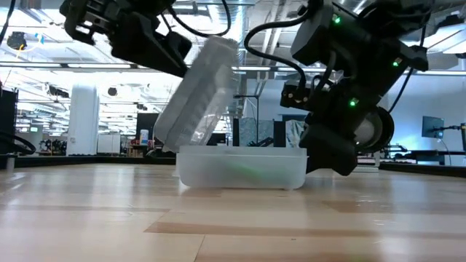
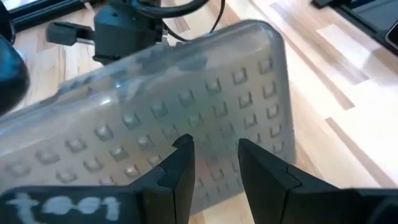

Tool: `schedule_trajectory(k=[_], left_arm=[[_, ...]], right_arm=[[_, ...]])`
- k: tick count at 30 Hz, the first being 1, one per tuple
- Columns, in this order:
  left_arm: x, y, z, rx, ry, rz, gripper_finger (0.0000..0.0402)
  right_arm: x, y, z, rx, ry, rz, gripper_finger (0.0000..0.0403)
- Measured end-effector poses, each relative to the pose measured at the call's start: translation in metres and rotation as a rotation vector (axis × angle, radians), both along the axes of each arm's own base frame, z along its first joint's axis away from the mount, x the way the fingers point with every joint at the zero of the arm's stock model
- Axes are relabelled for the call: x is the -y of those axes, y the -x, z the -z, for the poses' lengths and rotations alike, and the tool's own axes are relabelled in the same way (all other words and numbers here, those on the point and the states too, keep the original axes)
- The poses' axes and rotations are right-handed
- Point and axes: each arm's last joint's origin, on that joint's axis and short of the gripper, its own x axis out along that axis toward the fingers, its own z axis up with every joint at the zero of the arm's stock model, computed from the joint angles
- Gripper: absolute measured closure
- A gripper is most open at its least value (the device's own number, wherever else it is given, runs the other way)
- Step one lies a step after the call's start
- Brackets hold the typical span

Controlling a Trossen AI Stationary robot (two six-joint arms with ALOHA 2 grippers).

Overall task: Pick & place school supplies into a supply box
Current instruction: Close the transparent supply box, then return to home position

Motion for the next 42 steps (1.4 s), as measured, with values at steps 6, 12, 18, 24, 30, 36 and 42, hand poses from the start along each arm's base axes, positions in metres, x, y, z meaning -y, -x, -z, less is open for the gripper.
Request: schedule_trajectory(k=[6, 12, 18, 24, 30, 36, 42], left_arm=[[-0.001, -0.010, 0.012, -0.004, -0.022, 0.007, 0.0288], [-0.005, -0.016, 0.022, -0.030, -0.040, -0.001, 0.0288], [-0.004, -0.017, 0.020, -0.005, -0.037, -0.001, 0.0288], [-0.004, -0.017, 0.020, -0.008, -0.036, -0.004, 0.0288], [0.000, -0.015, 0.015, 0.015, -0.061, -0.008, 0.0288], [0.006, -0.012, -0.030, 0.196, -0.207, -0.101, 0.0288], [0.004, 0.013, -0.087, 0.388, -0.367, -0.376, 0.0288]], right_arm=[[0.002, 0.000, 0.000, 0.003, 0.013, 0.006, 0.0339], [0.000, 0.001, 0.000, -0.012, 0.017, 0.000, 0.0339], [-0.004, 0.009, 0.001, -0.054, 0.043, 0.024, 0.0339], [-0.014, 0.033, -0.014, -0.045, 0.108, 0.145, 0.0339], [-0.050, 0.049, -0.046, 0.175, 0.248, 0.050, 0.0339], [-0.084, 0.068, -0.090, 0.400, 0.500, -0.081, 0.0339], [-0.093, 0.080, -0.131, 0.427, 0.506, -0.228, 0.0339]])
